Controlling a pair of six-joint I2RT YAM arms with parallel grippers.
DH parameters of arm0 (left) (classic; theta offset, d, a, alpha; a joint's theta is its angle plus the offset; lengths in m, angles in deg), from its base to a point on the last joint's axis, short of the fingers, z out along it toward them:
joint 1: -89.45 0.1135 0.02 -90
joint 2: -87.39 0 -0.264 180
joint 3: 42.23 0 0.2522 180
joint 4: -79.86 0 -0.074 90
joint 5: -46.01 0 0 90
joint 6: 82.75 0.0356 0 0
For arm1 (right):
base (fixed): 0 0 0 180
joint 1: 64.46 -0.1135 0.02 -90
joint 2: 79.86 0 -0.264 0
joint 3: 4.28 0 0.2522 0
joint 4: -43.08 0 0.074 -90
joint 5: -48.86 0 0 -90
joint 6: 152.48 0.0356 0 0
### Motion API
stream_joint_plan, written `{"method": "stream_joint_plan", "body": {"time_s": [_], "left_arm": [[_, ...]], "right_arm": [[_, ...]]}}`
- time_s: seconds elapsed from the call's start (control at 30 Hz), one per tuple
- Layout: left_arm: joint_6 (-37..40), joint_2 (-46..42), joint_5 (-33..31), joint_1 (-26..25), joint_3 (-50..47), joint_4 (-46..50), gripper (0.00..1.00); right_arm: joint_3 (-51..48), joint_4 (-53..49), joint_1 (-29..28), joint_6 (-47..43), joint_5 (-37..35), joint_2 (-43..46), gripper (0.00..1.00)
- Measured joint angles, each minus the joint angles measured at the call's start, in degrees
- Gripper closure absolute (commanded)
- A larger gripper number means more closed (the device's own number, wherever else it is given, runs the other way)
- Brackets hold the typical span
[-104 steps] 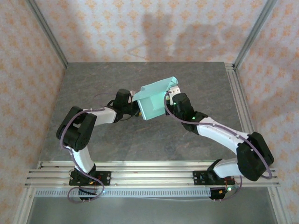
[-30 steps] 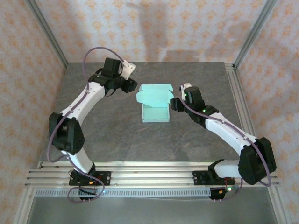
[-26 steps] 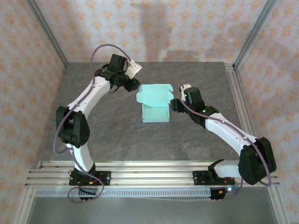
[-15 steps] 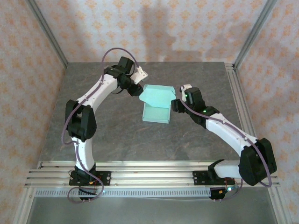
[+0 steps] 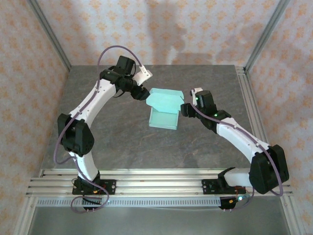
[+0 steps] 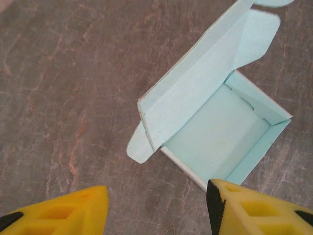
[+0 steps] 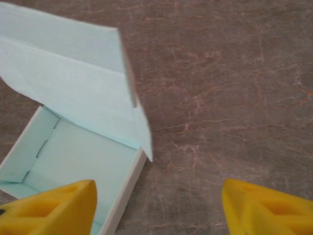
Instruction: Fold the paper box
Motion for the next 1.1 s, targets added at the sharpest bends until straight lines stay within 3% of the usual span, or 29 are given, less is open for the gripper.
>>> {"method": "stream_joint_plan", "body": {"time_s": [0.1, 0.27, 0.47, 0.63, 0.9, 1.1], "left_arm": [[-0.57, -0.59, 0.2, 0.0, -1.73, -1.62, 0.41], [-3.78, -5.73, 0.59, 0.0, -12.46, -6.32, 0.35], [-9.51, -12.87, 0.7, 0.02, -20.87, -11.96, 0.03], [-12.61, -17.16, 0.61, 0.02, -25.68, -15.8, 0.0], [-16.46, -20.52, 0.57, 0.07, -31.39, -21.33, 0.0], [-17.57, -22.29, 0.85, 0.44, -32.79, -23.69, 0.0]], "right_arm": [[5.44, -3.45, 3.28, -2.62, 3.19, -3.43, 0.29], [17.05, -12.5, 6.8, -9.6, 9.46, -10.62, 0.33], [30.67, -23.8, 7.54, -17.25, 13.38, -19.91, 0.37], [37.97, -30.62, 7.52, -21.38, 15.74, -25.81, 0.46], [43.43, -35.98, 7.52, -24.63, 19.45, -31.54, 0.74], [44.52, -37.68, 7.54, -25.4, 20.55, -34.07, 0.75]]}}
